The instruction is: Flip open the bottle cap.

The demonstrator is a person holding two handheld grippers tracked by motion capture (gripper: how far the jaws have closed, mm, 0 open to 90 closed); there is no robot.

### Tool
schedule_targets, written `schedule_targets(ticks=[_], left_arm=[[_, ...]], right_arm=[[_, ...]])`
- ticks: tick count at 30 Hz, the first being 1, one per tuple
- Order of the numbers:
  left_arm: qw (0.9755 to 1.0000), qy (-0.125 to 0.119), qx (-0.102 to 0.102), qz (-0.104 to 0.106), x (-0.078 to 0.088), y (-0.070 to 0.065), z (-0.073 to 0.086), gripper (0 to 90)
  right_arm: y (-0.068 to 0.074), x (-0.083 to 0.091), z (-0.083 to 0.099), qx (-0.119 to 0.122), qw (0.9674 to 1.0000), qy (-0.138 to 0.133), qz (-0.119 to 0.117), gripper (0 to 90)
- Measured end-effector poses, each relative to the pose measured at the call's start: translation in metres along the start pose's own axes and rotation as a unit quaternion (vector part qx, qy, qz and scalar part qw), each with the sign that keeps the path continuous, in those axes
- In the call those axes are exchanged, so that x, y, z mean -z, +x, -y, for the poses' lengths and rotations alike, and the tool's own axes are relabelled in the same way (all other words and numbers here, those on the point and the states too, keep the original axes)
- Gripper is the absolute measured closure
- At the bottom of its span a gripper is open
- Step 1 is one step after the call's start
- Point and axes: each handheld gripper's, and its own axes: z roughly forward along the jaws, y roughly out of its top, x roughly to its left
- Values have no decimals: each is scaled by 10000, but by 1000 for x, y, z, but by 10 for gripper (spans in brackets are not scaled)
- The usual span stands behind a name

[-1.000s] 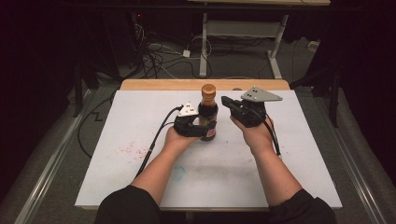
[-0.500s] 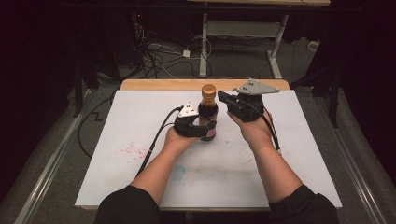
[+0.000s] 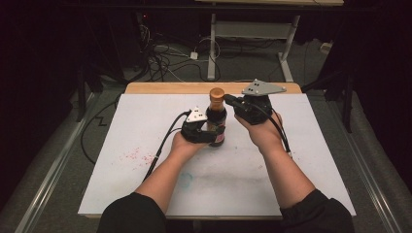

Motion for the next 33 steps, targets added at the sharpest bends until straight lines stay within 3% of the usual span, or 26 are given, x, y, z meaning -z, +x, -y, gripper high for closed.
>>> schedule_targets(ticks=[16,27,29,30,33], left_arm=[[9997,130,-163,-129,-1,-3,-1,296],[9997,119,-135,-155,-2,-2,-1,302],[9996,128,-202,-176,-4,-5,0,303],[9995,95,-232,-167,-5,-6,1,299],[9995,116,-199,-193,-5,-7,1,295]], right_arm=[[1,0,-5,33,9998,174,45,900],[2,0,-11,131,9994,302,91,900],[2,6,-18,-83,9999,-108,-69,900],[9,13,-38,131,9991,-400,-109,900],[15,18,-52,231,9985,-497,-64,900]])
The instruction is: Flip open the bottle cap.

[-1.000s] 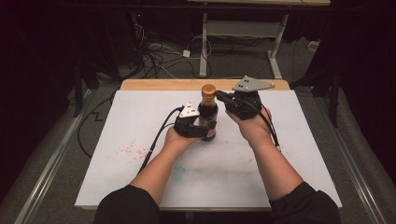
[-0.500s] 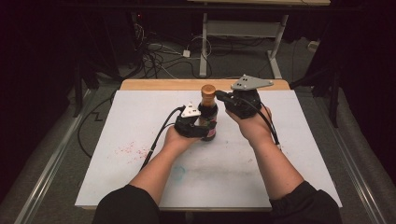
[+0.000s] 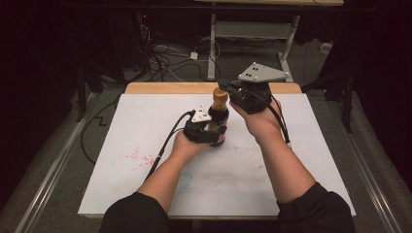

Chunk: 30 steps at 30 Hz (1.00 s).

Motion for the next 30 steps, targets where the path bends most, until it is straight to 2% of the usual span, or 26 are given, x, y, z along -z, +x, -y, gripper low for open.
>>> schedule_targets(ticks=[2,11,30], left_arm=[[9999,-16,103,19,2,3,-1,294],[9999,-98,82,61,3,4,1,289],[9999,-113,96,64,3,4,2,287]], right_arm=[[-1,1,0,-12,10000,-4,13,900],[-9,1,21,-180,9997,115,83,900],[-15,-4,53,-263,9985,478,89,900]])
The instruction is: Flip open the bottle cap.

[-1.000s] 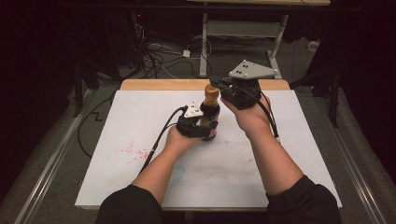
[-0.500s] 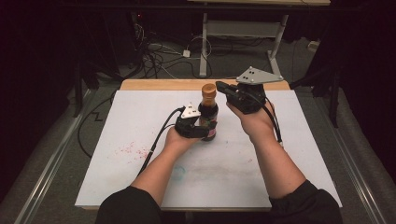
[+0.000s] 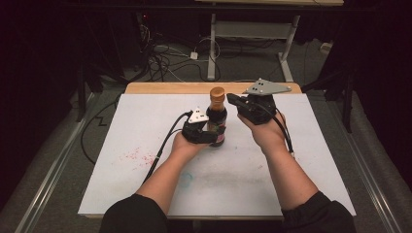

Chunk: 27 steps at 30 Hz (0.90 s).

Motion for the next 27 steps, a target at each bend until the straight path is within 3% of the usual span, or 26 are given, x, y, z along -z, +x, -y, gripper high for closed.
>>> schedule_targets(ticks=[17,27], left_arm=[[10000,-25,16,-14,0,0,0,287],[10000,-18,8,-22,0,0,1,288]], right_arm=[[6,-6,-2,137,9998,155,-28,900],[3,-8,-4,49,9999,159,8,900]])
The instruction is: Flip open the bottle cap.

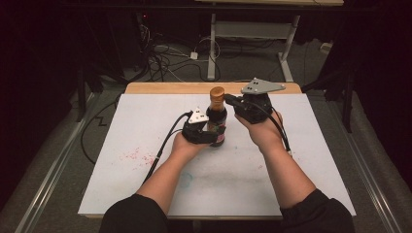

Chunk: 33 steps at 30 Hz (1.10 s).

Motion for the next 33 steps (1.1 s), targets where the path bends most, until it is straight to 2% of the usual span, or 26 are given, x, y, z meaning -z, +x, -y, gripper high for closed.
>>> schedule_targets(ticks=[12,33], left_arm=[[10000,7,0,-9,0,0,0,288],[10000,-41,20,3,0,1,0,289]], right_arm=[[-2,-3,-5,-28,10000,-29,52,900],[1,-4,-16,65,9998,-144,92,900]])
